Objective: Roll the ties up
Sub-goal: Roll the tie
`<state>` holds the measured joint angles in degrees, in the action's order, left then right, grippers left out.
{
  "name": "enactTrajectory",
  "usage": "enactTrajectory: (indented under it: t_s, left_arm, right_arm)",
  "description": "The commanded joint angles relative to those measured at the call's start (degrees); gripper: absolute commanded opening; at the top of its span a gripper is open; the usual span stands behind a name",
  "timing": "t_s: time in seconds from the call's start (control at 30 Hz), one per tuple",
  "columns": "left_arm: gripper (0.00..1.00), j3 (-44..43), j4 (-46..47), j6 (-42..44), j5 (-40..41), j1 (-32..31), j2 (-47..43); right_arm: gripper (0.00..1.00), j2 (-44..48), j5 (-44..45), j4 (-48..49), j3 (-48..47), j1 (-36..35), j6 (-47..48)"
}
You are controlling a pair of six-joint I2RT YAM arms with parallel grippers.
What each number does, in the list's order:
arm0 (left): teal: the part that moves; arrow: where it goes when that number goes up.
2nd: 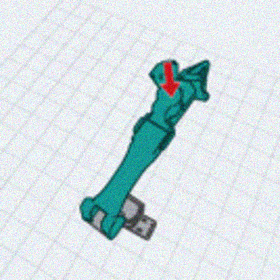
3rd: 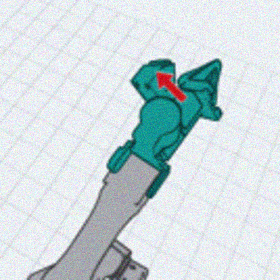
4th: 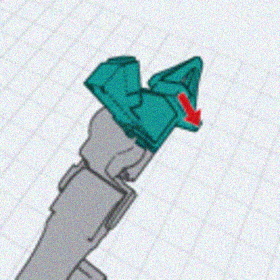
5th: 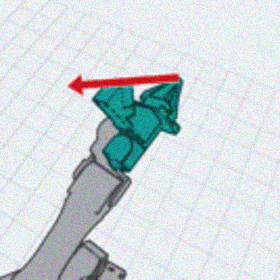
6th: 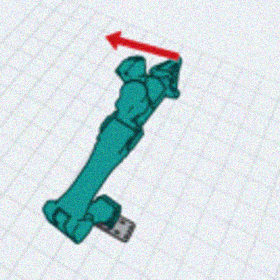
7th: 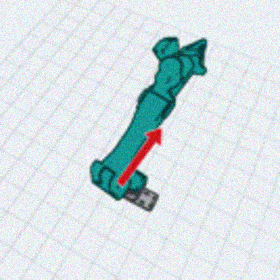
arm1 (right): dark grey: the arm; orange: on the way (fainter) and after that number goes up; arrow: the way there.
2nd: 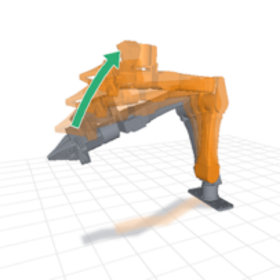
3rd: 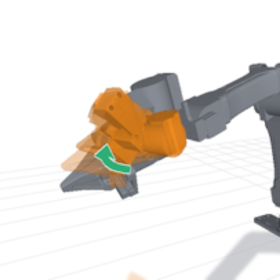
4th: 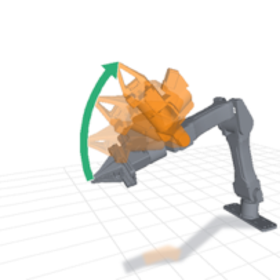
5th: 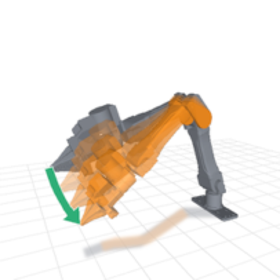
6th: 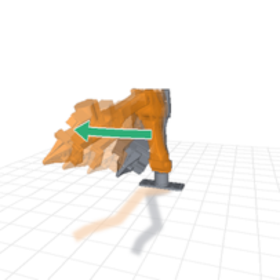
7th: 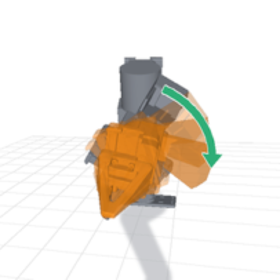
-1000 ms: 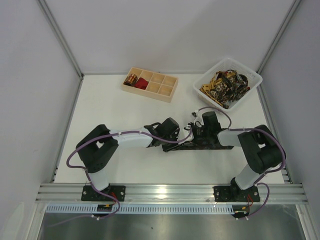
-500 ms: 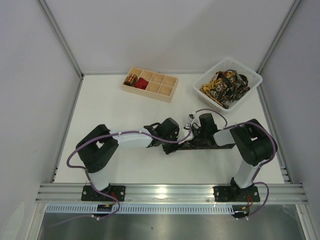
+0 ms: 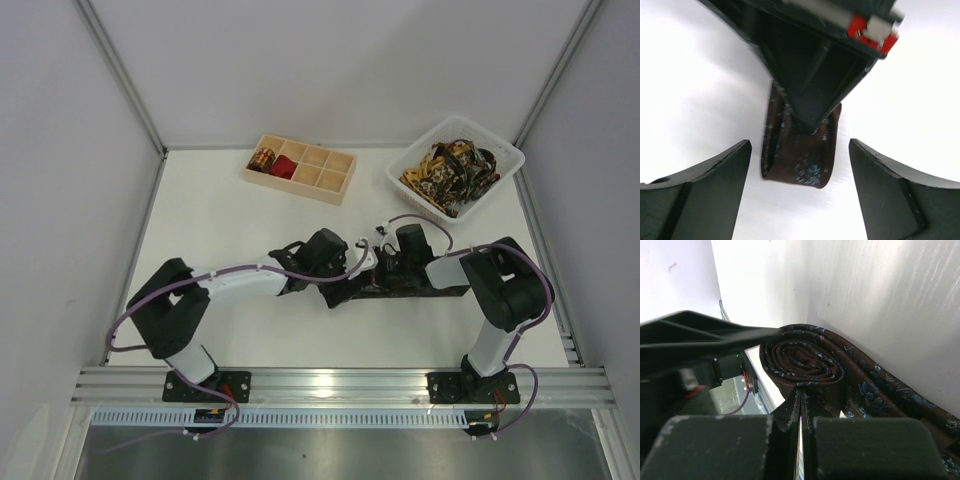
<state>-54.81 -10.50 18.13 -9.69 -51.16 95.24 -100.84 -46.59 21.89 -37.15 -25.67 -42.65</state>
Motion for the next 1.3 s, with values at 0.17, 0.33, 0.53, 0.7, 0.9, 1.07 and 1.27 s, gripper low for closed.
enactTrajectory:
  t_s: [0.17,0.33,0.53,0.7,0.9,1.07,1.27]
  left_arm:
    - [0.88,4.5,7.4,-14.2,-8.3,8.4,-17.4]
    - [0.9,7.9,5.3,-35.2,-12.4,16.0,-22.3]
    - [0.91,19.4,17.0,-52.0,-16.8,17.8,-20.7]
    - [0.91,21.2,24.6,-53.0,-17.9,17.8,-14.6]
    - [0.92,21.1,28.9,-51.0,-16.3,17.8,-10.4]
    - [0.91,20.4,31.5,-51.7,-17.0,17.6,-6.2]
    - [0.84,20.1,35.2,-53.2,-19.1,17.6,-2.3]
  right_arm:
    - [0.0,-0.8,3.6,-5.0,-2.6,-0.3,4.2]
    - [0.0,0.0,4.3,-7.2,-3.1,-0.3,5.5]
    - [0.0,-0.4,5.0,-7.7,-3.5,-0.3,6.4]
    - [0.0,-1.2,4.7,-9.1,-5.0,-0.3,7.5]
    - [0.0,-1.6,4.1,-9.7,-5.8,-0.3,7.9]
    - [0.0,-2.3,3.6,-9.4,-6.0,0.1,7.8]
    - [0.0,-3.5,2.3,-8.7,-6.5,0.4,7.2]
